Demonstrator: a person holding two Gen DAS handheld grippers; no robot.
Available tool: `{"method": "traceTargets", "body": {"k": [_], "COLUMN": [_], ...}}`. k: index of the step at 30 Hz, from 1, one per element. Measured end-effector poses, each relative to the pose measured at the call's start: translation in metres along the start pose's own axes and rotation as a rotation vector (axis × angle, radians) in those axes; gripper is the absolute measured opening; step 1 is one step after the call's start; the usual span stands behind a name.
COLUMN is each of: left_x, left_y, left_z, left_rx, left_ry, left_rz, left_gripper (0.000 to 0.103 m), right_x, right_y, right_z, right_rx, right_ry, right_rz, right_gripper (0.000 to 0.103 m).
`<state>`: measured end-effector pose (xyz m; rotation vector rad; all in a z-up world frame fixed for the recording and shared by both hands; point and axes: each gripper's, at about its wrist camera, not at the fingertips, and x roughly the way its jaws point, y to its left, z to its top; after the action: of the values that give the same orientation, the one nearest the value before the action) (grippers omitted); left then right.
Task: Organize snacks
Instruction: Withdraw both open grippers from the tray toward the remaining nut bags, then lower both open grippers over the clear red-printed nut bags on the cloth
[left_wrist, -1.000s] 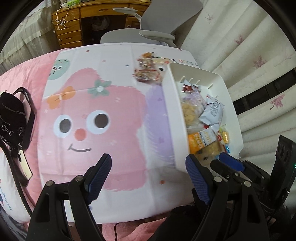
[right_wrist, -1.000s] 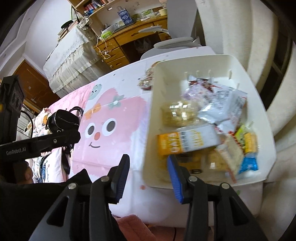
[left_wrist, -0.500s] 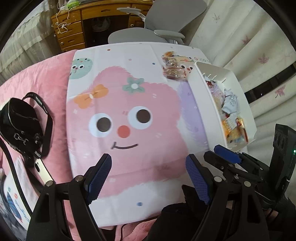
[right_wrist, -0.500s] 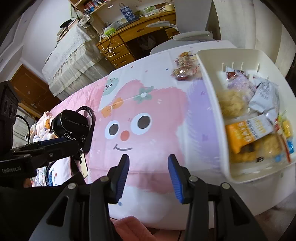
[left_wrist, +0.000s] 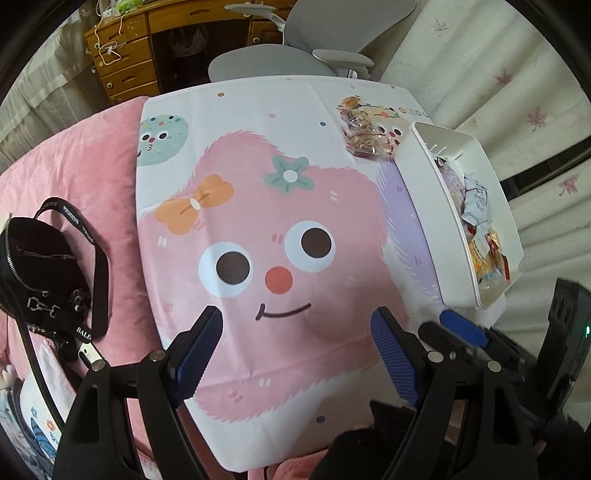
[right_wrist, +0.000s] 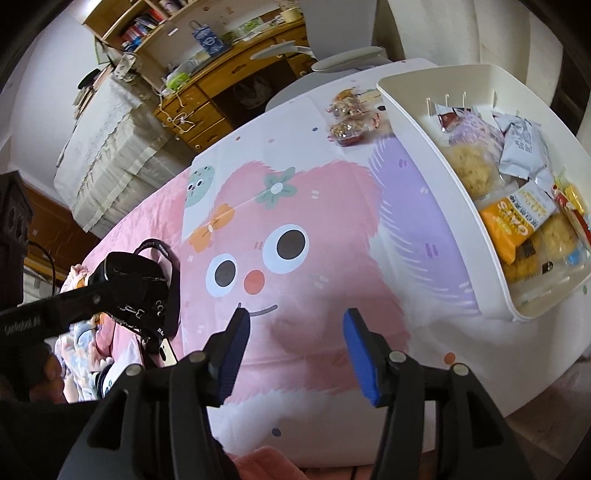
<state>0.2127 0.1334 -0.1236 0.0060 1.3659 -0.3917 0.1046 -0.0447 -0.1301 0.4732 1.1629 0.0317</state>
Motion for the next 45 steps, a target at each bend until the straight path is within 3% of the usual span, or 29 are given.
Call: {"method": "traceTargets", "body": {"k": [13, 30, 45], "left_x": [0.050, 0.153, 0.209], "left_y": [-0.002, -0.021, -0.065], "left_z": [0.065, 0.195, 0.280], "left_rx": [-0.029, -0.015, 0.058], "left_ry": [0.050, 0.090, 0.078], "left_rz": [0.022, 0.072, 0.009], "left_gripper": [0.084, 0.084, 0.084], "right_x": [0.041, 0.138, 0.168], "right_y": [-0.015, -0.037, -0.049], "right_z": [0.043, 0.133, 0.171], "right_rx": [0.079, 0.159, 0.124], "right_ry": [-0.049, -0.199, -0.313], "right_rz": [-0.075, -0.152, -0.177], "right_gripper": [0.059, 0.060, 0.062]}}
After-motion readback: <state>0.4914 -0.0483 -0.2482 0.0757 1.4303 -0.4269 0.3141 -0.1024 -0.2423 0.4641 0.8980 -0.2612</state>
